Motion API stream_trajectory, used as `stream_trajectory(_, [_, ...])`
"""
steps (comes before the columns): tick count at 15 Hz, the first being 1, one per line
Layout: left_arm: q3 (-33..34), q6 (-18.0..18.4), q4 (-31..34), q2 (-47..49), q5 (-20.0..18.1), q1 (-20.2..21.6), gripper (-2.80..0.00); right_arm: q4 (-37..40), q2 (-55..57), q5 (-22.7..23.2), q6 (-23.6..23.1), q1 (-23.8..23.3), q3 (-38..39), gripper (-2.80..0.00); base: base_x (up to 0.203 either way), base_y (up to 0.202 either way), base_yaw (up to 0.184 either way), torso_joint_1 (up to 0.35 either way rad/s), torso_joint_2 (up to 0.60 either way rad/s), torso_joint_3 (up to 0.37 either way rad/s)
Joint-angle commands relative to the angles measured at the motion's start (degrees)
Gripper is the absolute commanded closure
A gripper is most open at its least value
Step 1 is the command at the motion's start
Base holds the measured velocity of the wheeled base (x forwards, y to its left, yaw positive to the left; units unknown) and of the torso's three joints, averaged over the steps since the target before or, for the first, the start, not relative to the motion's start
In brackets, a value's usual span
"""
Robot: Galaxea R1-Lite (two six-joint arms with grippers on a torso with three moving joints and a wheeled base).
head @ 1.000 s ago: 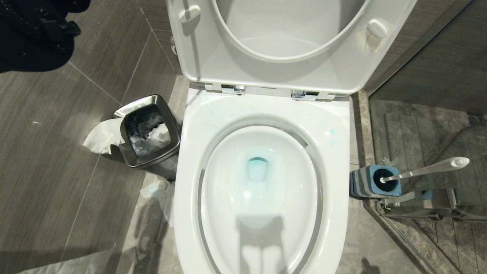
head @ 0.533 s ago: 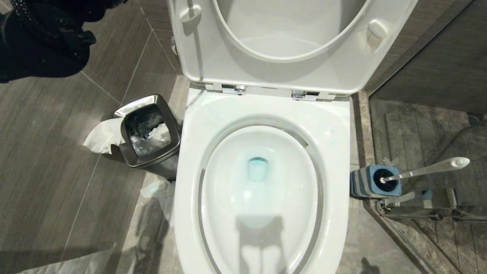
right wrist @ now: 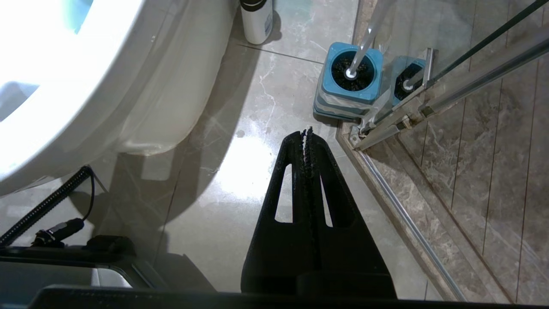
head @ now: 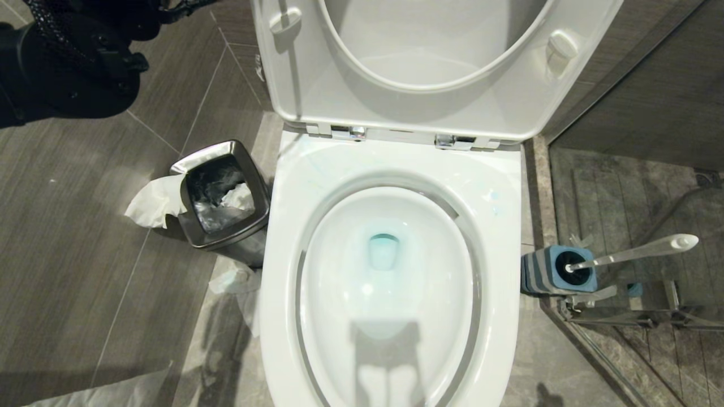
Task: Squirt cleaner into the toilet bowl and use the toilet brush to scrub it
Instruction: Flush the toilet
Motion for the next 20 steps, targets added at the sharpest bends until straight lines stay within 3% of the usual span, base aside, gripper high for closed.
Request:
stream_trajectory(1, [0.06,0.1,2.16,2.39,-1.94,-0.08,0.0,0.01,0.03,0.02,-0.1,0.0,0.01,0.0,0.0,0.0,0.0,0.0,0.0,0.0])
stream_trajectory(6, [0.05,0.11,3.93,7.55,-5.29,-0.3,0.0,0.01,0.03,0.02,-0.02,0.0,0.01,0.0,0.0,0.0,0.0,0.0,0.0,0.0])
stream_trajectory(11, [-0.02,0.19,4.08,12.54,-5.74,-0.37,0.0,0.01,0.03,0.02,-0.02,0.0,0.01,0.0,0.0,0.0,0.0,0.0,0.0,0.0])
stream_trajectory(20, [-0.02,2.13,4.24,10.77,-5.57,-0.37,0.0,0.01,0.03,0.02,-0.02,0.0,0.01,0.0,0.0,0.0,0.0,0.0,0.0,0.0])
